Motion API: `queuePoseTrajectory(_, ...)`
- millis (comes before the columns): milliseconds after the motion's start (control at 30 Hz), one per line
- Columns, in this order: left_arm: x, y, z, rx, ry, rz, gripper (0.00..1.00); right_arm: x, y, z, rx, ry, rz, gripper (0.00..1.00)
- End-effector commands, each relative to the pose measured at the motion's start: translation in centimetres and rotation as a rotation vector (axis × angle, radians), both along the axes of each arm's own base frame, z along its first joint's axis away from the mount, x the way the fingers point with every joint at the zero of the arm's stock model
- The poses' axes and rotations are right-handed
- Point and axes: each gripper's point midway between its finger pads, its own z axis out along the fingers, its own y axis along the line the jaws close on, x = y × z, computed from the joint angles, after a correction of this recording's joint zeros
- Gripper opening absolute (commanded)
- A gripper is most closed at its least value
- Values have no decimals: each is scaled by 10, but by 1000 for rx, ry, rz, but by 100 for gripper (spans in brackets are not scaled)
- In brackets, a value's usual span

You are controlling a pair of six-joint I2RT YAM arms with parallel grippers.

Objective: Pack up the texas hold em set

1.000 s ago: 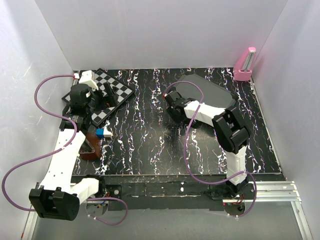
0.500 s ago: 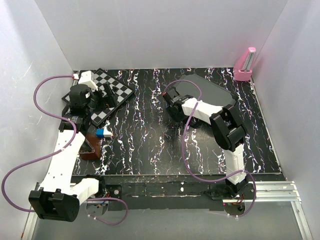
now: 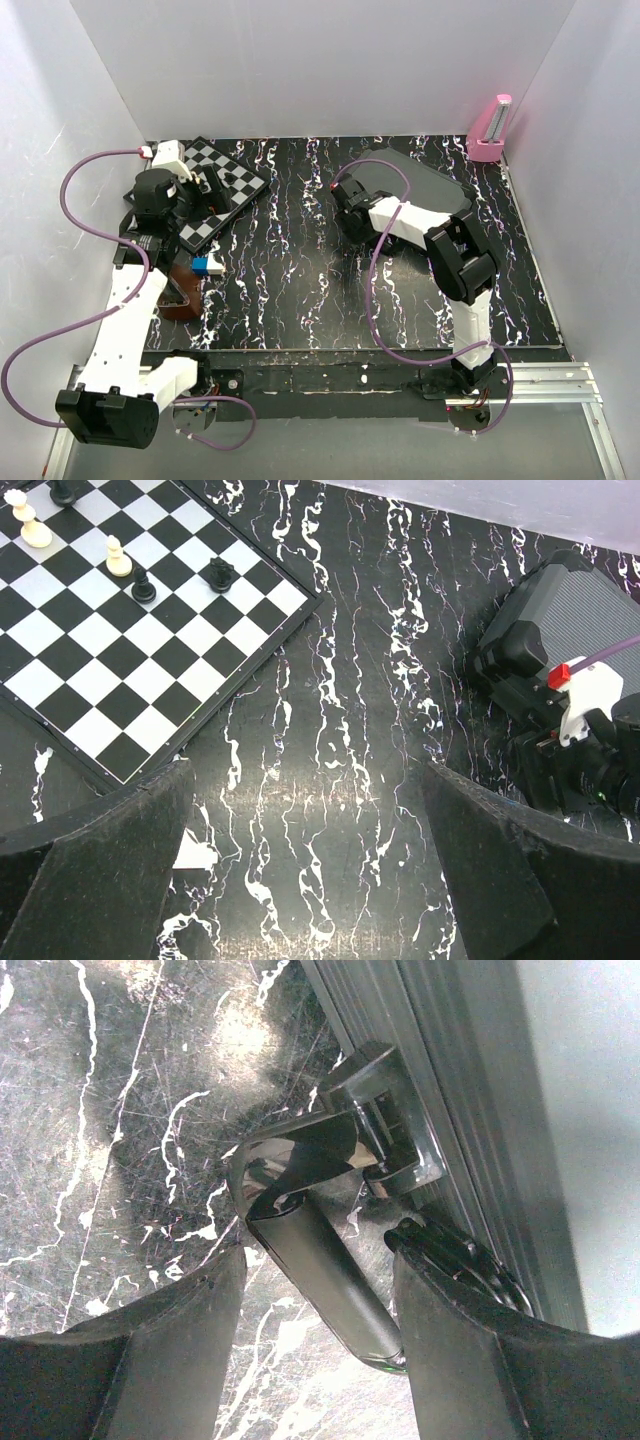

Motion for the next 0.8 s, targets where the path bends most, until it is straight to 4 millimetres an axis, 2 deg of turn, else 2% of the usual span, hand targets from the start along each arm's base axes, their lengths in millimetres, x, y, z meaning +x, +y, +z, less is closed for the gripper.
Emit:
queuePoseTrajectory(0,-7,5,21,11,-55,11,98,-43,-48,-46,-128,212,-72,70)
queuePoseTrajectory(200,-12,5,24,11,-71,10,98,-35,-58,-43,-182,175,-118,68)
queuePoseTrajectory(333,-14,5,23,6,-72,10,98,-33,-50,-34,-122,150,-80,68)
queuePoseTrajectory(433,-14,1,23,-8,-70,-5,98,-33,-26,-12,16,137,-6,68)
queuePoseTrajectory(633,-14,-4,33,-38,-91,-21,98,-32,25,52,247,110,161,68)
queuePoseTrajectory(767,-14,-6,36,-44,-92,-32,98,-47,51,86,376,141,286,68)
